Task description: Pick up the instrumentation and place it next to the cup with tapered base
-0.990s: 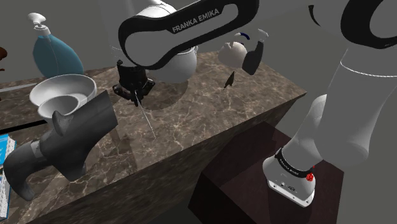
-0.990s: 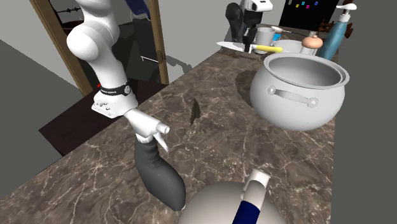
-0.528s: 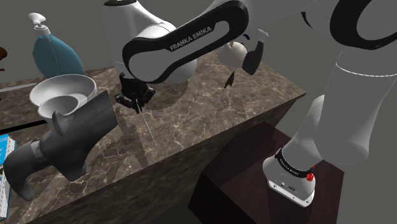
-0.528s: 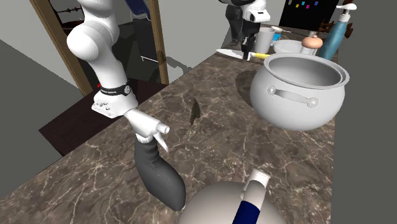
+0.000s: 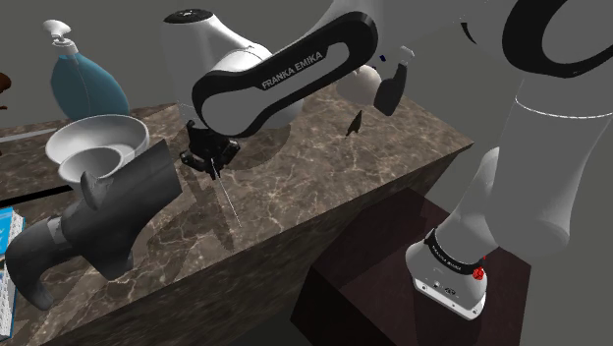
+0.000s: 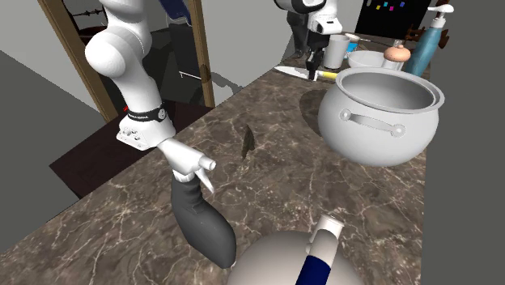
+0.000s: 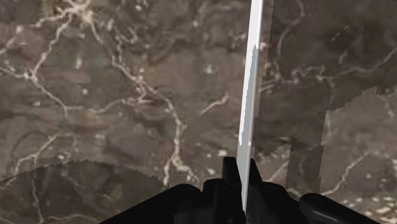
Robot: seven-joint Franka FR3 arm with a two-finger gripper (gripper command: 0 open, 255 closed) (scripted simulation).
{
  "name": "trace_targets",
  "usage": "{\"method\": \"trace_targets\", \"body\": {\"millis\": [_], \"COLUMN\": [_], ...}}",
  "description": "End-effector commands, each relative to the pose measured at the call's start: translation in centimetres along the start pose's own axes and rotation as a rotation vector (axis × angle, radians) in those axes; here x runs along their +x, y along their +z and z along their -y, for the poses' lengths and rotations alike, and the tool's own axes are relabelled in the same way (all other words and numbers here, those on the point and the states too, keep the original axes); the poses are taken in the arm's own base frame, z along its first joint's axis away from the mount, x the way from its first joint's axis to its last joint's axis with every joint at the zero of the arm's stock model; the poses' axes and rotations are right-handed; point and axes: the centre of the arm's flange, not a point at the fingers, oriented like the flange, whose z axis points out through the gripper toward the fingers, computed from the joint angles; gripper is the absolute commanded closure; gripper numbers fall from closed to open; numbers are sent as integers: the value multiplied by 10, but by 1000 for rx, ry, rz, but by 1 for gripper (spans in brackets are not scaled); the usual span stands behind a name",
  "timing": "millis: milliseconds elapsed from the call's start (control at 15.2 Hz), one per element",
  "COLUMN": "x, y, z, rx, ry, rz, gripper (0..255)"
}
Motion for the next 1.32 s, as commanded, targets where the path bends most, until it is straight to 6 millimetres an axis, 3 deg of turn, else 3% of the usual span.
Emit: {"method": "trace_targets", "body": {"millis": [0,66,132,462,726,1254], "x": [0,0,0,0,0,0], "y": [0,0,0,0,-50,-50], "z": [0,0,0,0,0,0], "rx": [0,0,0,0,0,0], "ry": [0,0,0,0,0,0], "rz": [0,0,0,0,0,0], "gripper": [255,255,0,0,0,0]}}
